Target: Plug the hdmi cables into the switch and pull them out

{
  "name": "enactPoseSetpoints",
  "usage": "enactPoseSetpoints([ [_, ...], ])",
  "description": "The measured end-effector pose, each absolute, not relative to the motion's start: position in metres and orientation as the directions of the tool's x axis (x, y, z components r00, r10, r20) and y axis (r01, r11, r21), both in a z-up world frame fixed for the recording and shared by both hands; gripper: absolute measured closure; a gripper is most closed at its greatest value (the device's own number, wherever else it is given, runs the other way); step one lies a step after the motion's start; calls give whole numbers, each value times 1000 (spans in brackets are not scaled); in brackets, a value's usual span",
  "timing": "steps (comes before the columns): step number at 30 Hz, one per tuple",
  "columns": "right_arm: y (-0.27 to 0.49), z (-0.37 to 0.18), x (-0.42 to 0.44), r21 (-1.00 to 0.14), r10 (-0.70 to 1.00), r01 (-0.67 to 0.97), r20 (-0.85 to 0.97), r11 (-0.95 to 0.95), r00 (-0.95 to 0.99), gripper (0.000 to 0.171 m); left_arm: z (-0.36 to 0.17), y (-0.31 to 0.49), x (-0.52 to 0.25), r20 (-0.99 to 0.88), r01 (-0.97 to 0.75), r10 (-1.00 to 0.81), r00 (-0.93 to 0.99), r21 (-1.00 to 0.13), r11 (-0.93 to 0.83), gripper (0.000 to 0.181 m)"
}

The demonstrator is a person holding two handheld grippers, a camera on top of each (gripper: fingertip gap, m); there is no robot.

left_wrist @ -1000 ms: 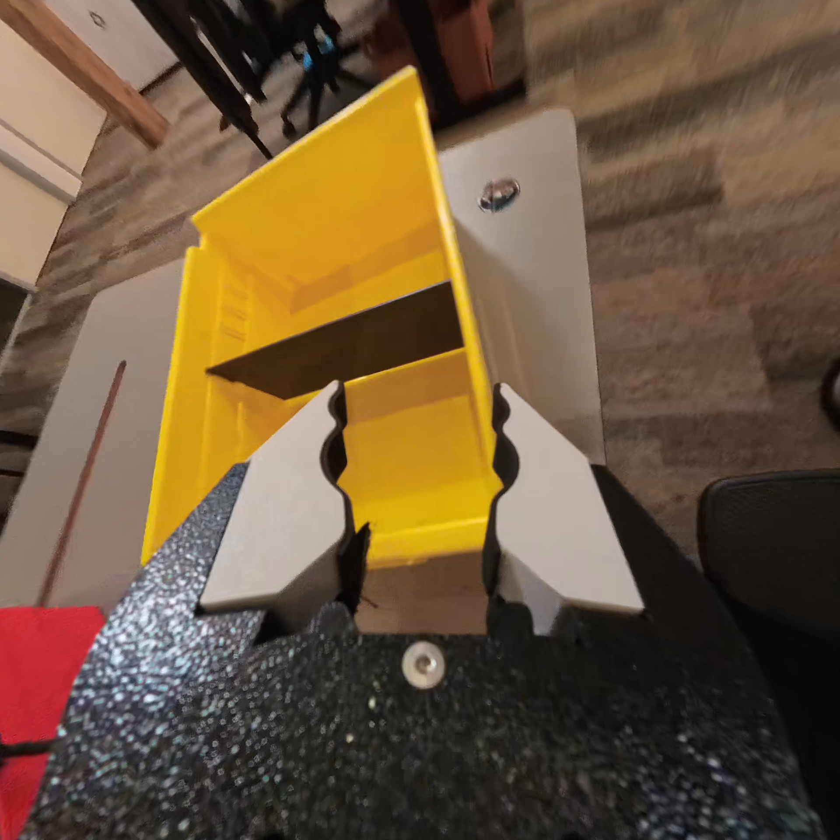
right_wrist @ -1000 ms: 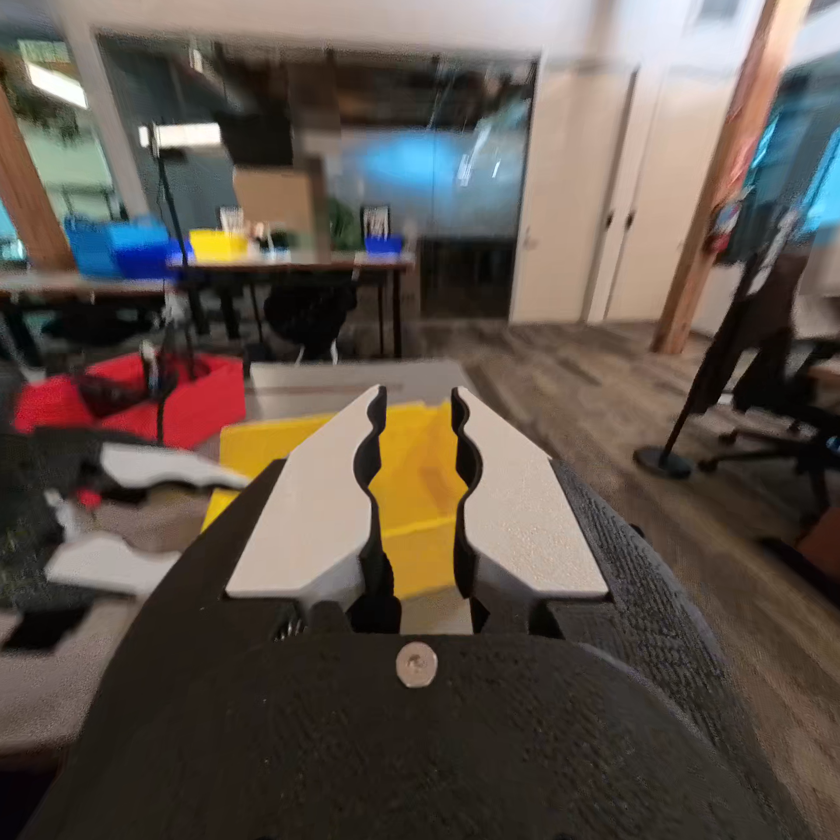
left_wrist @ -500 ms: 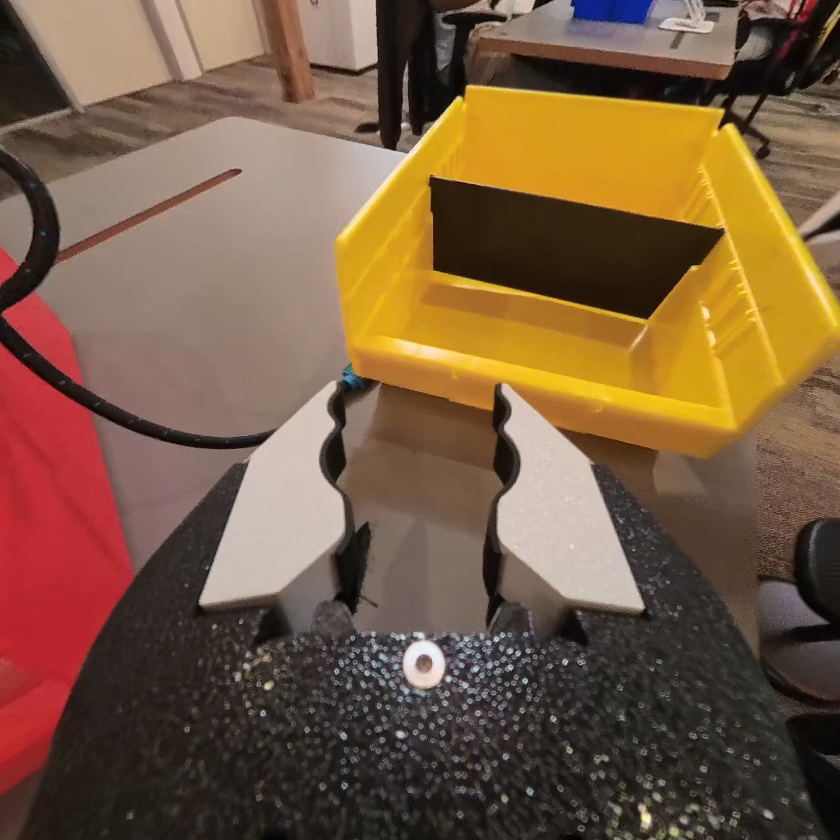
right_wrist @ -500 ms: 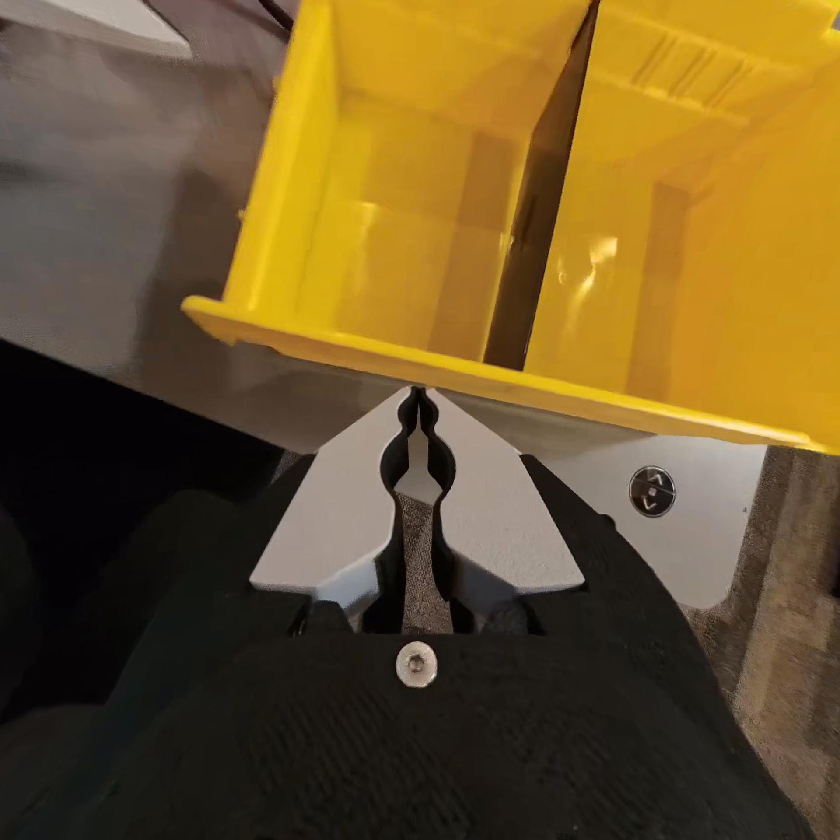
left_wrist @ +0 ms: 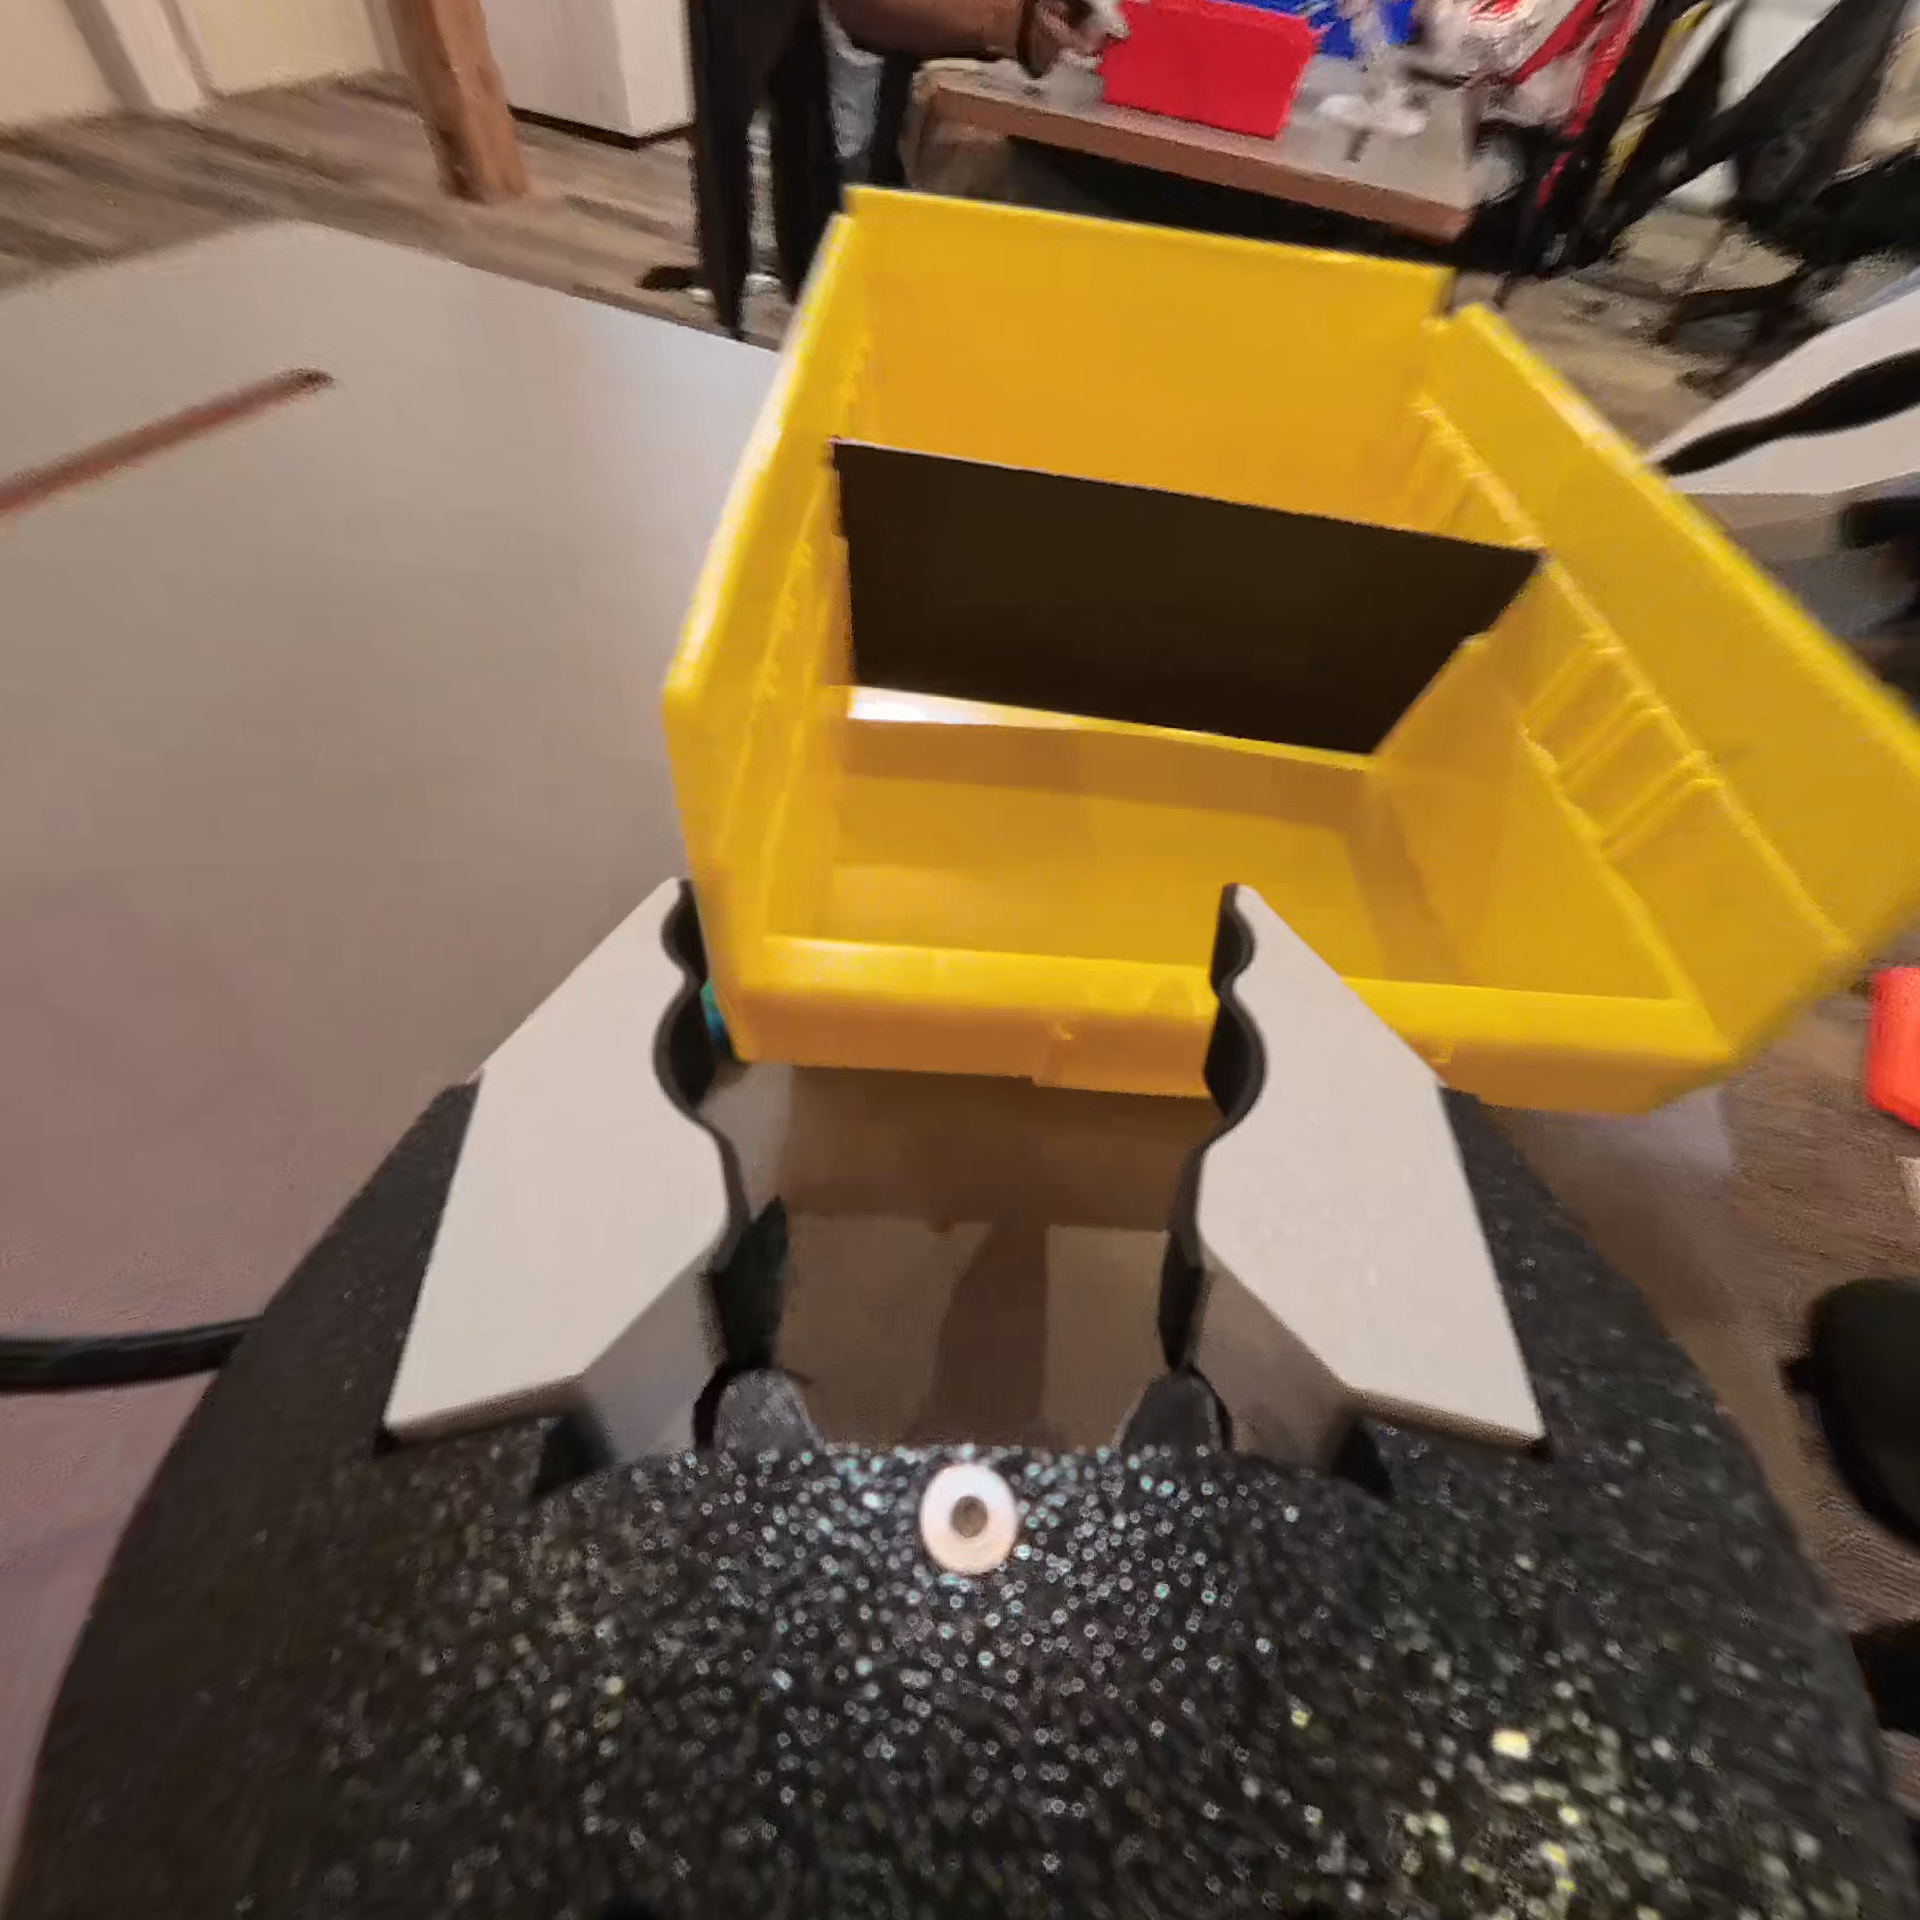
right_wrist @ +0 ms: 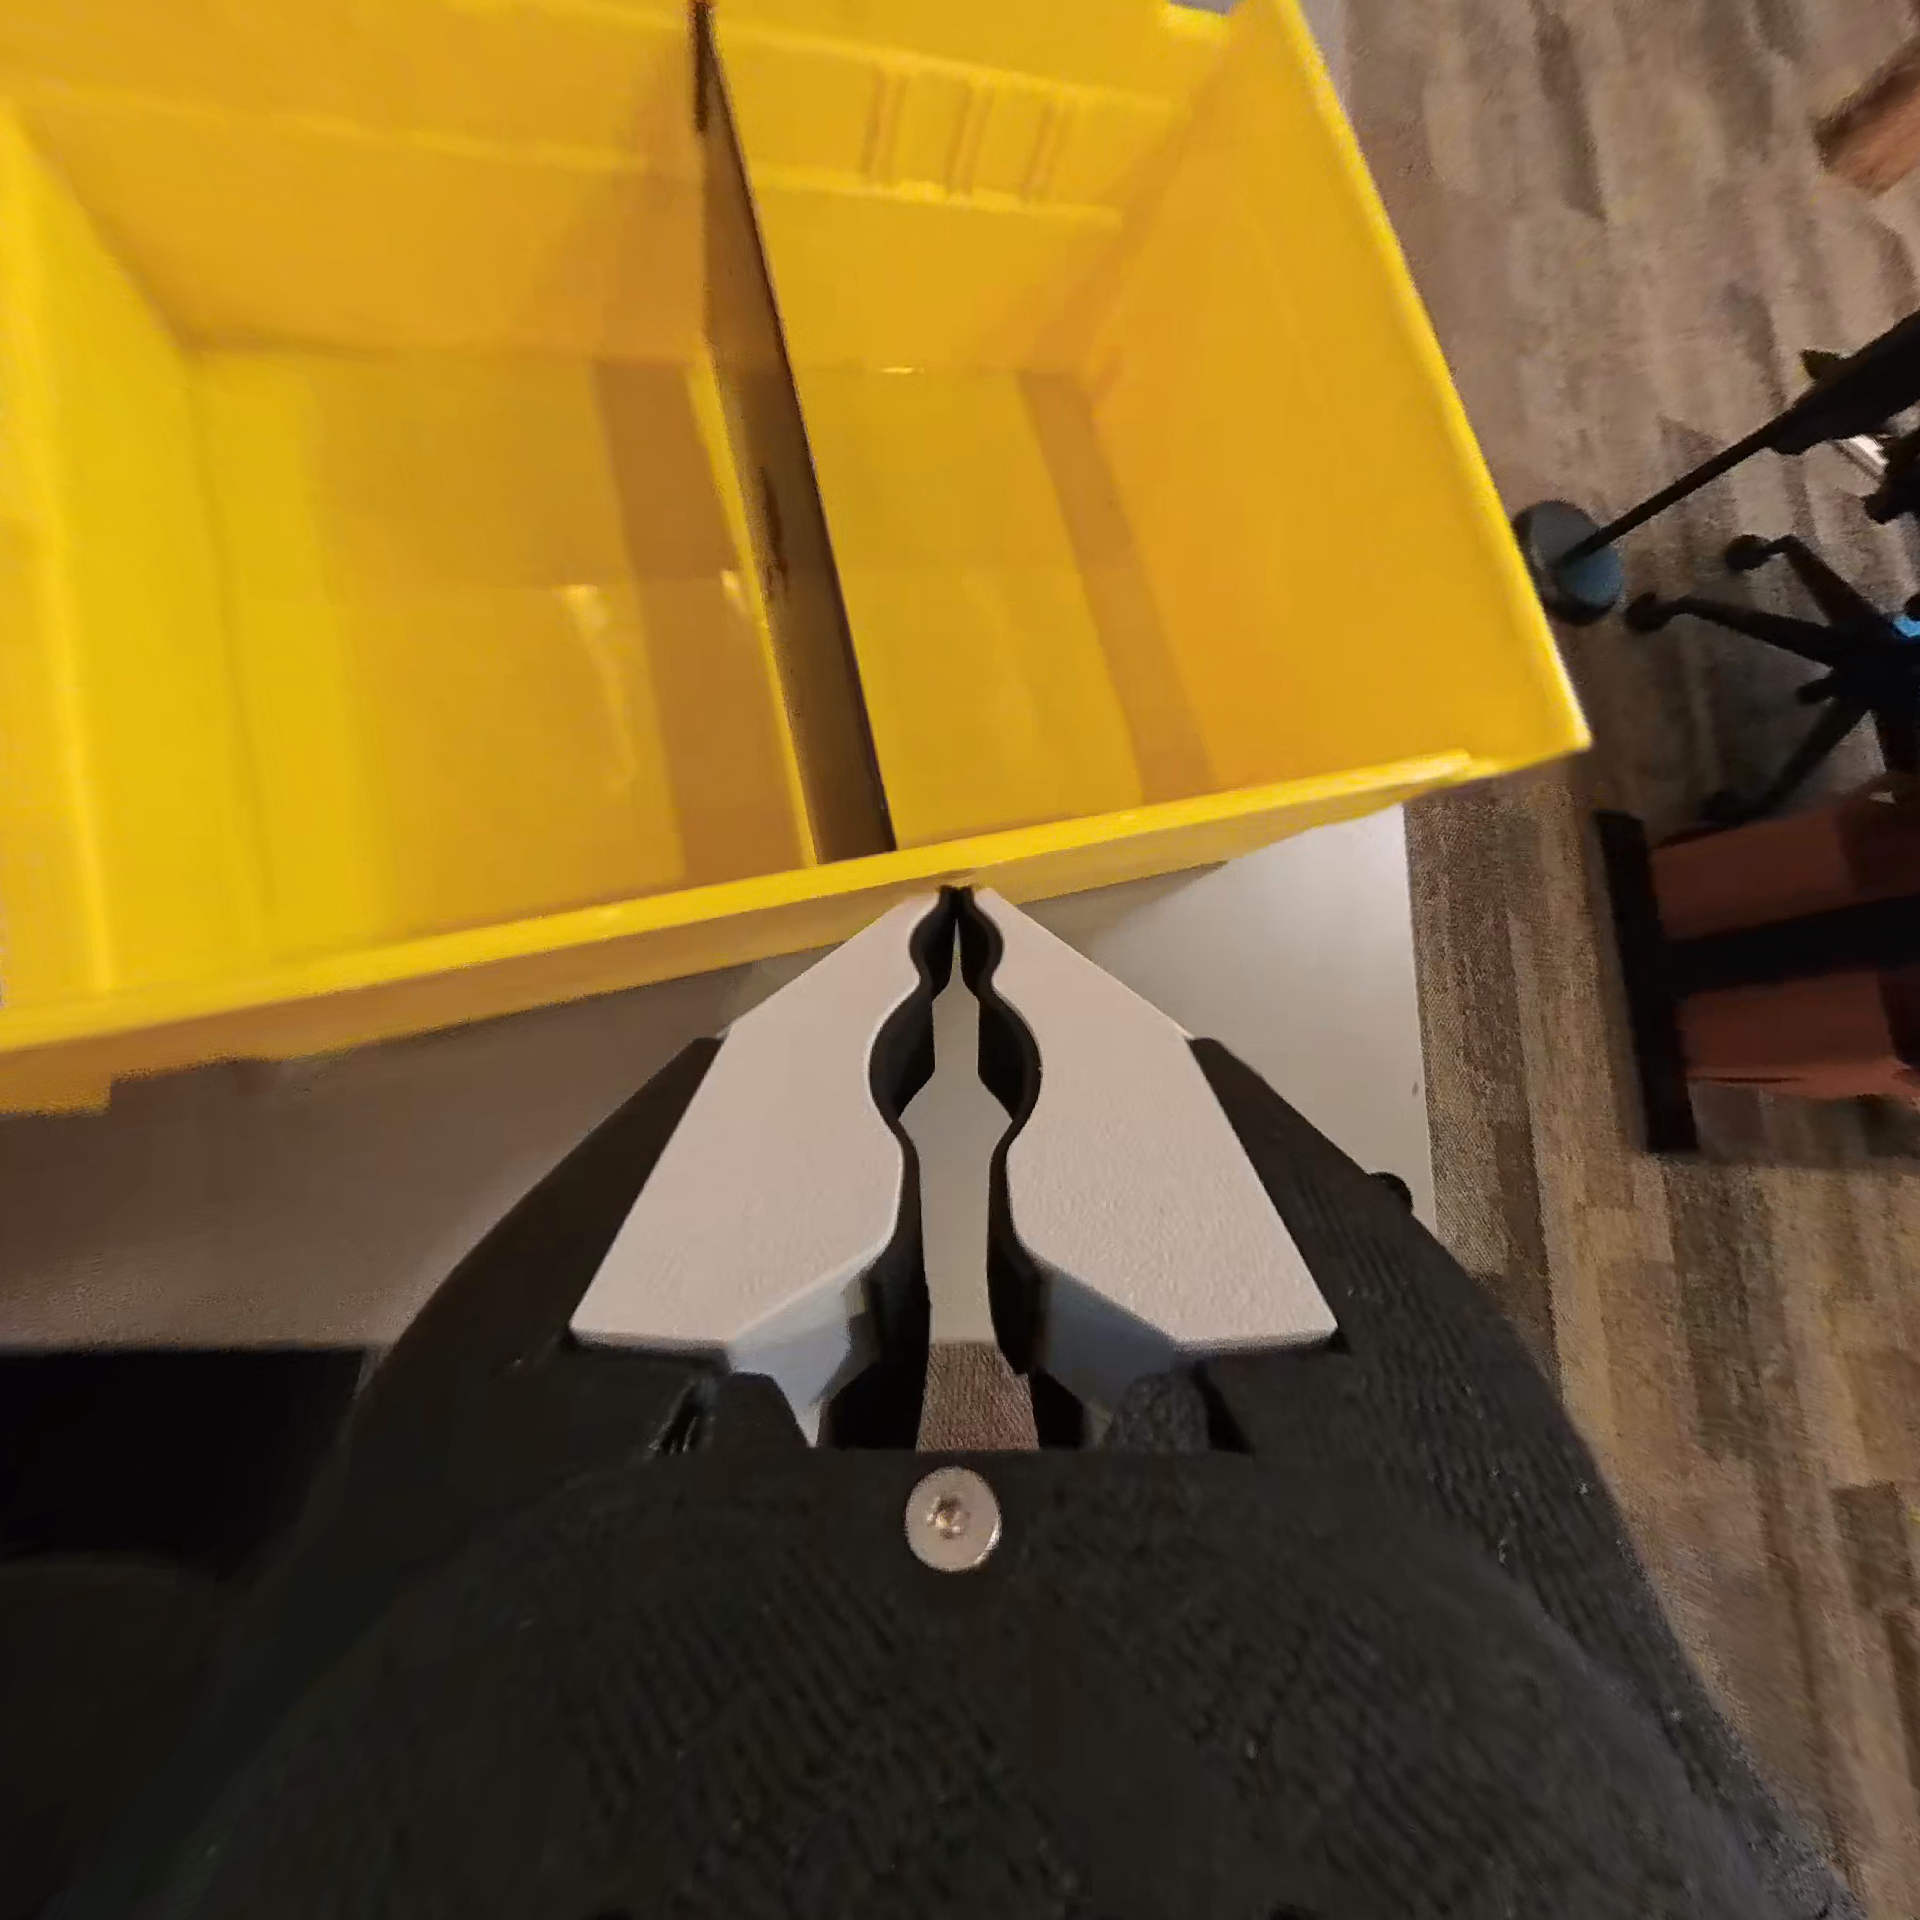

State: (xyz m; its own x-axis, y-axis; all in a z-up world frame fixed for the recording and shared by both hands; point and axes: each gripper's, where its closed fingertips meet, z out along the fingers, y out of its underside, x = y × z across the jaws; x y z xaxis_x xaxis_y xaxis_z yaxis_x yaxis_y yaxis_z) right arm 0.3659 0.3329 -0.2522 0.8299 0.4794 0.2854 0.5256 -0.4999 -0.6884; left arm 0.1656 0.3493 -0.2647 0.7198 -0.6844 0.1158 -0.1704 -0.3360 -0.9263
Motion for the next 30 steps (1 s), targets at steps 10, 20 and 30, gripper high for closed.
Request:
enactPoseSetpoints([
  [10, 353, -225, 454, -738, 48, 431, 478, -519, 877, 163, -257, 251, 228, 167, -188, -851, 498, -937, -294, 100],
  [20, 316, -161, 474, -833, -48, 388, 440, -394, 897, 118, -183, 288, -68, -210, -211, -25, 977, -972, -107, 109],
  [30, 291, -63, 410, -928, -8, 356, 358, 113, 934, 119, -258, 315, -218, -71, -25, 120, 990, -937, -348, 113],
])
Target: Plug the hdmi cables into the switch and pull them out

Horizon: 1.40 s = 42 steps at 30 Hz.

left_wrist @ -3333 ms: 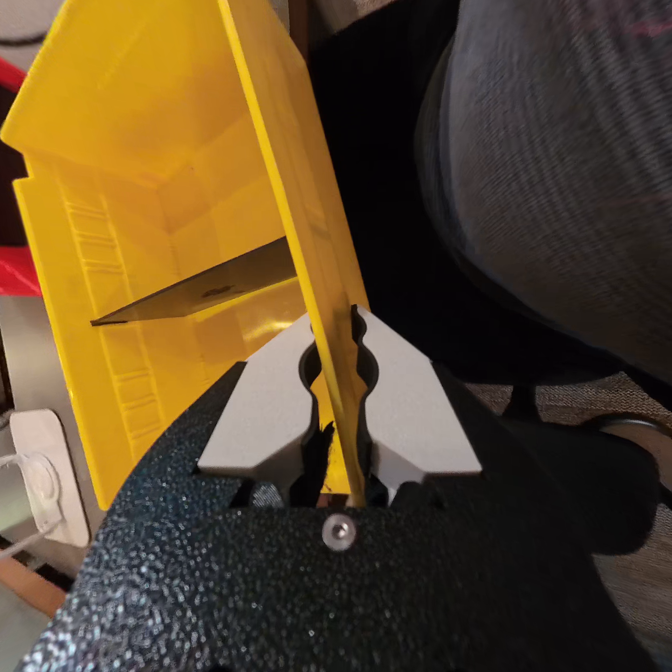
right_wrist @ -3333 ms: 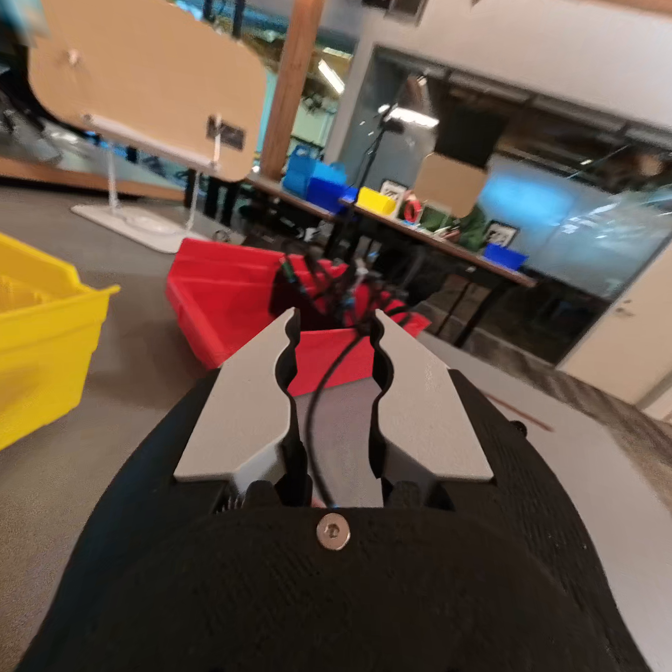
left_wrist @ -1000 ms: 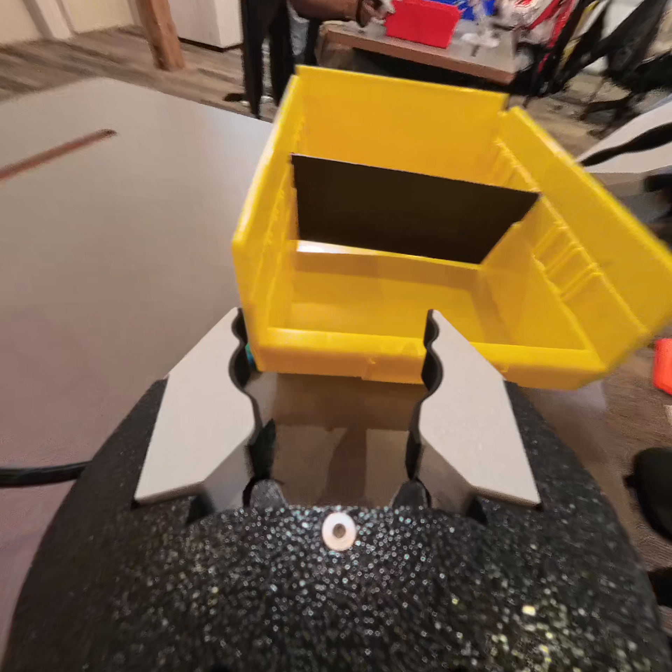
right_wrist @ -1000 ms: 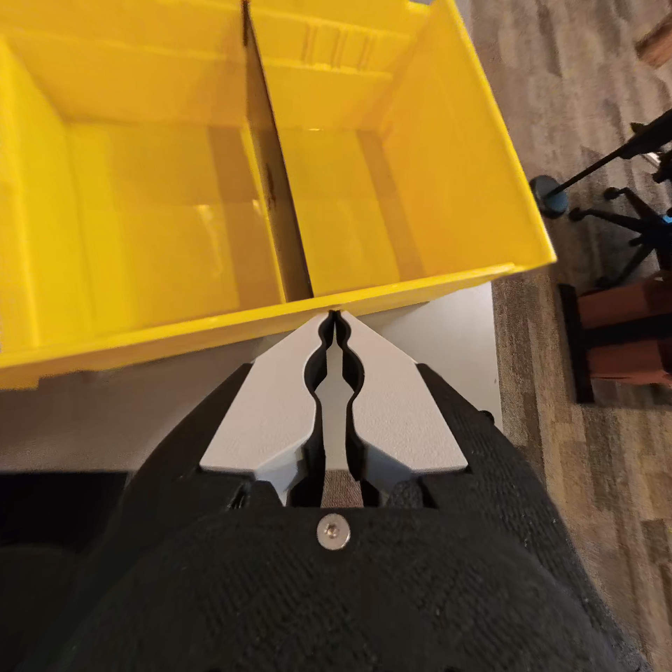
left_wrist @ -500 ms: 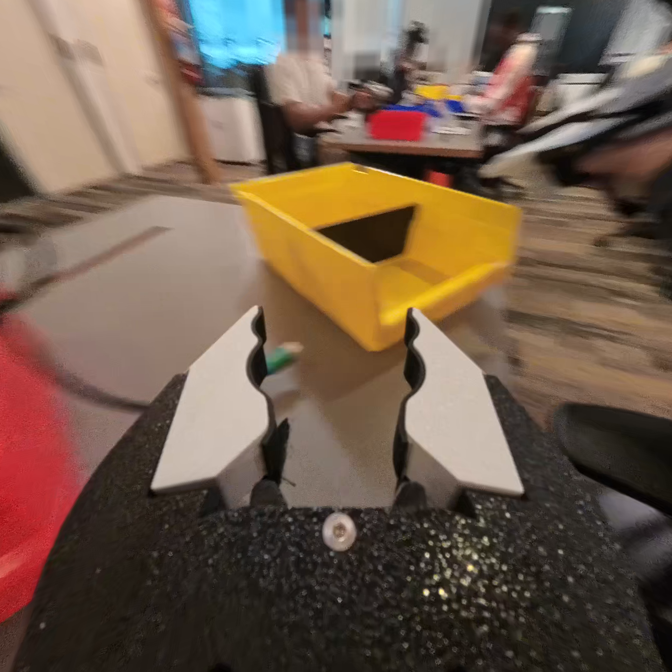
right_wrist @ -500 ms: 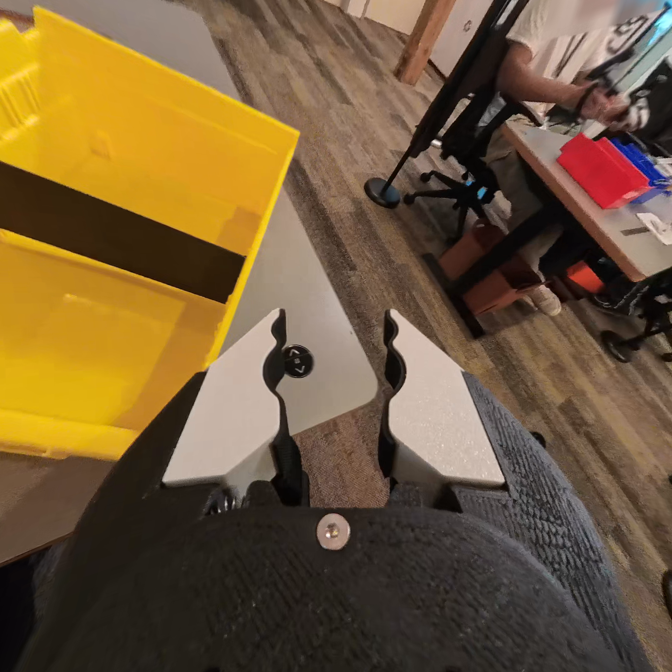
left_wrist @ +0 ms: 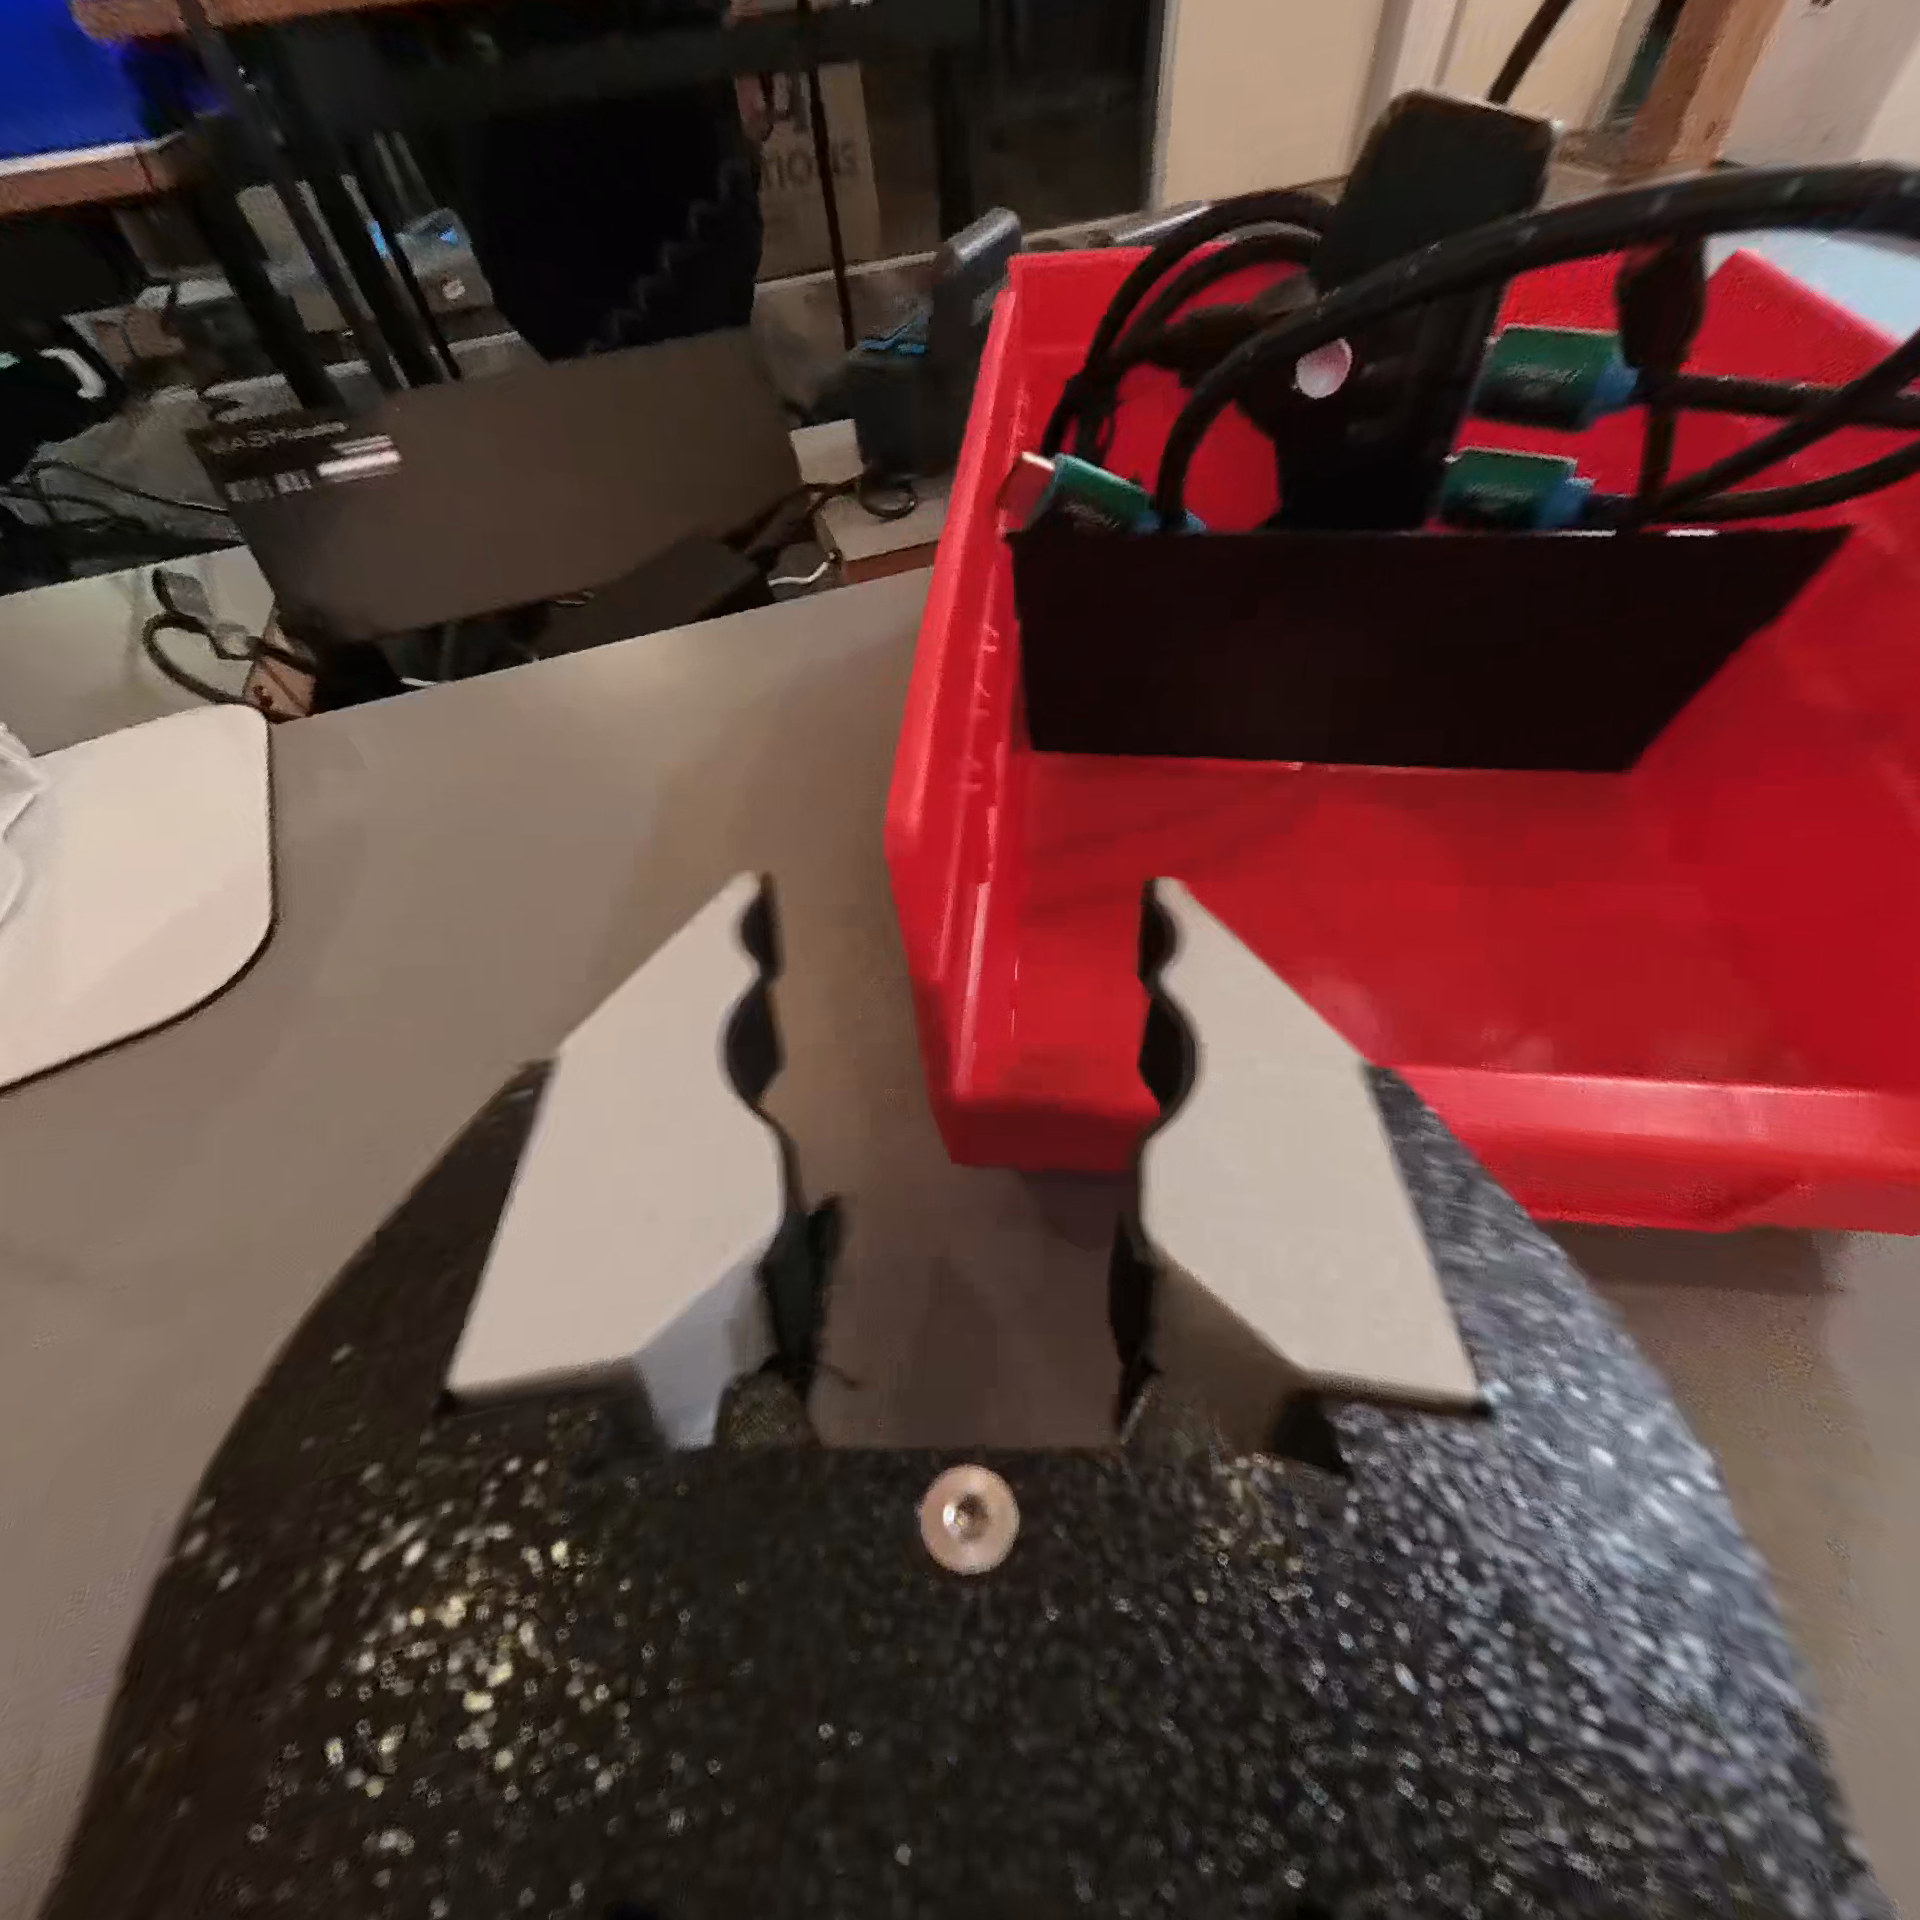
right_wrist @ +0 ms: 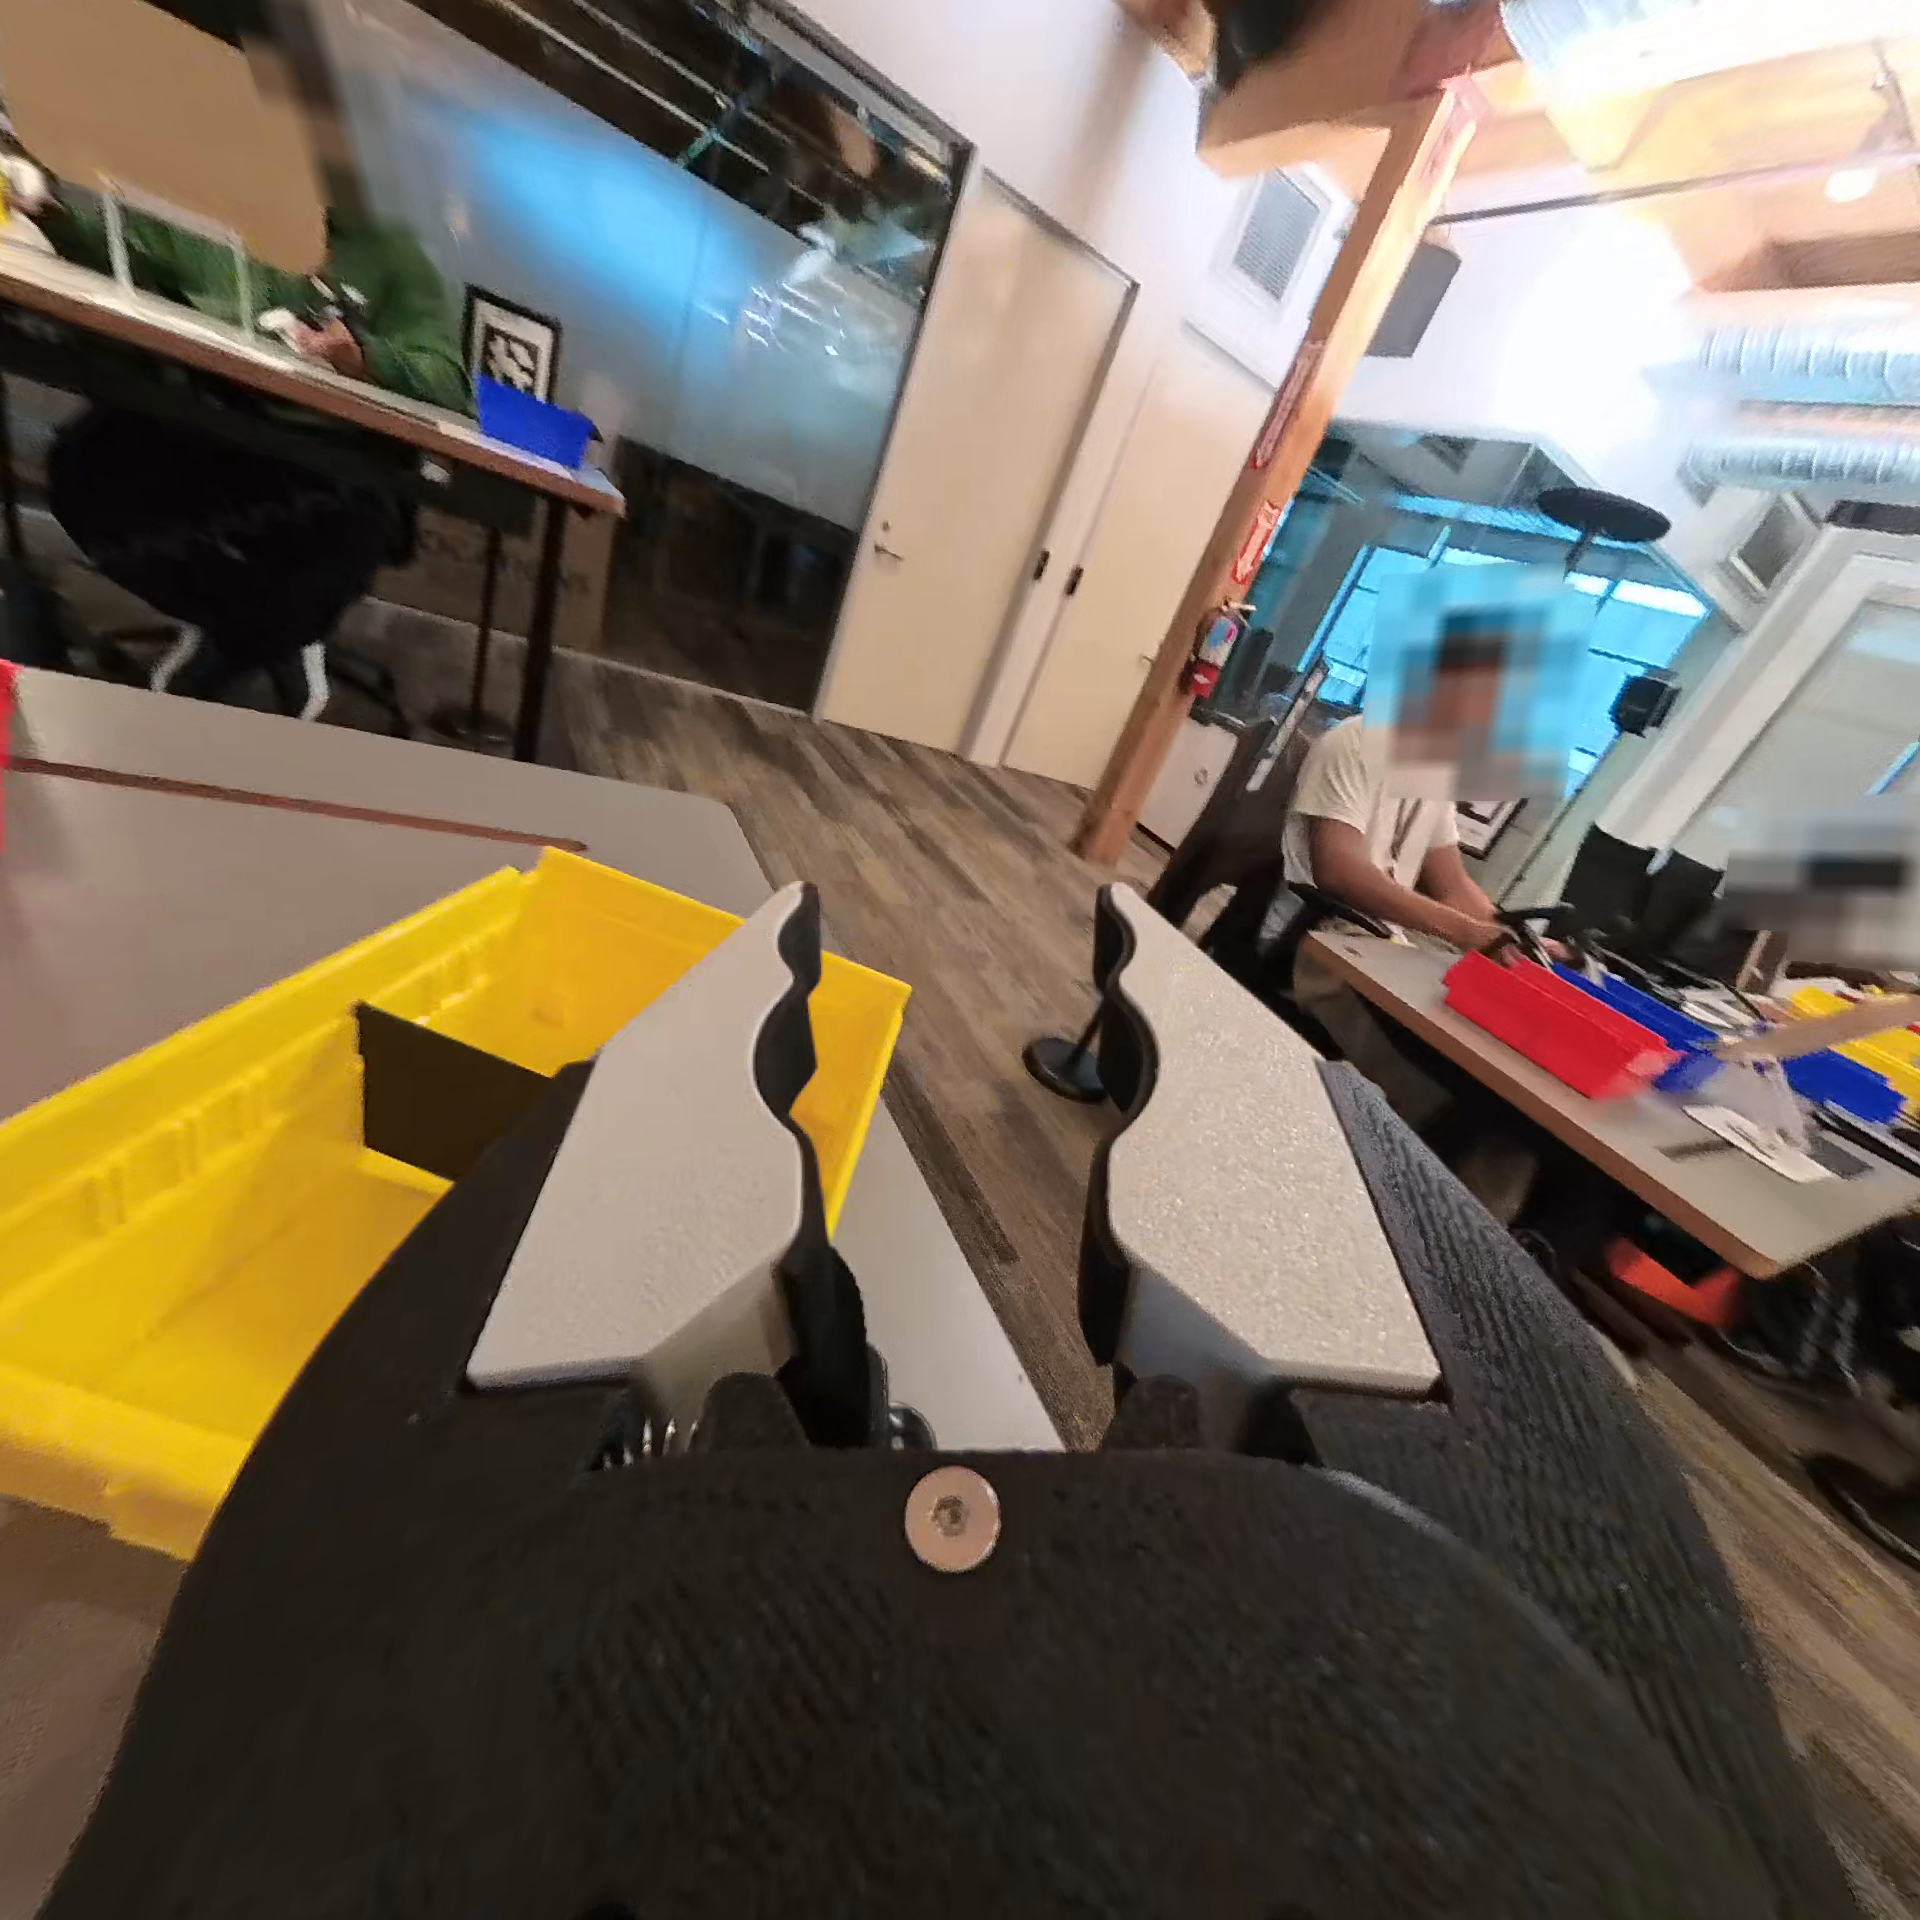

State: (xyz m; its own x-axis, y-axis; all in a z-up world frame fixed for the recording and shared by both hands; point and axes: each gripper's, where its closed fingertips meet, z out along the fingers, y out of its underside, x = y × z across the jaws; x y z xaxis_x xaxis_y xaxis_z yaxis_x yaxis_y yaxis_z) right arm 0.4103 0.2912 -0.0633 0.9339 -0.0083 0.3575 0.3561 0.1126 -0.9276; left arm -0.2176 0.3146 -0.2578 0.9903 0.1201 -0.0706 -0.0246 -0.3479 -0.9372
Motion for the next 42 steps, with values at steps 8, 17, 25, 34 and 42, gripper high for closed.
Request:
enactPoseSetpoints([
  [8, 287, -58, 402, -942, 62, 288, 302, 170, 951, 124, -259, 317, -215, -54, -30, 68, 996, -951, -307, 180],
  [17, 287, -60, 387, -914, 78, 370, 386, 170, 919, 125, -255, 271, -227, -37, 9, 158, 987, -959, -283, 181],
  [25, 287, -60, 373, -891, 92, 418, 438, 178, 894, 129, -251, 197, -247, -36, 19, 251, 967, -977, -212, 181],
  [34, 282, -56, 366, -886, 125, 413, 443, 210, 888, 130, -253, 116, -283, -57, 24, 374, 926, -978, -208, 181],
  [42, 286, -61, 357, -889, 152, 412, 444, 199, 883, 131, -249, 64, -326, -3, 94, 437, 899, -975, -201, 181],
])
